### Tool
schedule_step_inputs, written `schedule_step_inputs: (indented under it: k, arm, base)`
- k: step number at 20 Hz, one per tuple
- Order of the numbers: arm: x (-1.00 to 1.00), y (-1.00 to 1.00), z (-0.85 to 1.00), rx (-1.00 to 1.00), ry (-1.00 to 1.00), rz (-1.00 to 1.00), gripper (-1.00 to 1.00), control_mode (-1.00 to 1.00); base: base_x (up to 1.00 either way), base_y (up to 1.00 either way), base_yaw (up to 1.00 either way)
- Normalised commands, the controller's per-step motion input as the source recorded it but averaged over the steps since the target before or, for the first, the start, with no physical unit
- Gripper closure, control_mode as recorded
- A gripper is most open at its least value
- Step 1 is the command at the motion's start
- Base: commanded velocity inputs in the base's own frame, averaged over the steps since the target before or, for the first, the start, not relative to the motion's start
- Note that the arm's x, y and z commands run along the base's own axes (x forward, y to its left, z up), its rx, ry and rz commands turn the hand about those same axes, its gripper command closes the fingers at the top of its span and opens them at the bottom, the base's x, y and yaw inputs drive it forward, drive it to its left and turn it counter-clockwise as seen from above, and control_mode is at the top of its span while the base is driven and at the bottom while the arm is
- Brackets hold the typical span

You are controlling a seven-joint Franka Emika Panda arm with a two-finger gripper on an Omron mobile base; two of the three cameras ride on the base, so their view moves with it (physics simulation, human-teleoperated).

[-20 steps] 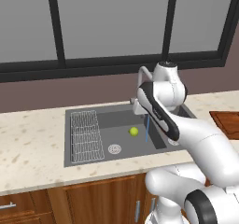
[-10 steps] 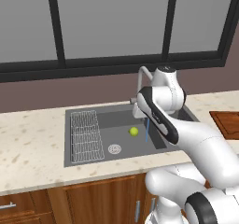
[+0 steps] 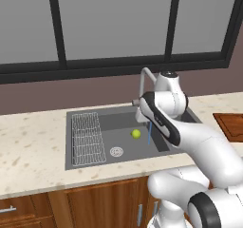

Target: Pick the peach, pear, kiwi from the sink and place them on the cutting board to airdry. Then turn off the sink faucet.

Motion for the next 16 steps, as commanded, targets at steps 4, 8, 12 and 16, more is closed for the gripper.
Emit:
schedule_step_inputs:
  k: [4, 8, 12, 16]
  arm:
    - [0.18, -0.08, -0.19, 0.00, 0.02, 0.00, -1.00, -1.00]
    - [0.16, -0.07, -0.18, 0.00, 0.01, 0.00, -1.00, -1.00]
    - [0.19, -0.05, -0.21, 0.00, 0.02, 0.00, -1.00, -1.00]
    - [0.18, -0.01, -0.23, 0.00, 0.02, 0.00, -1.00, -1.00]
  base:
    - [0.00, 0.00, 0.00]
    - [0.00, 0.00, 0.00]
    - [0.00, 0.00, 0.00]
    - [0.00, 0.00, 0.00]
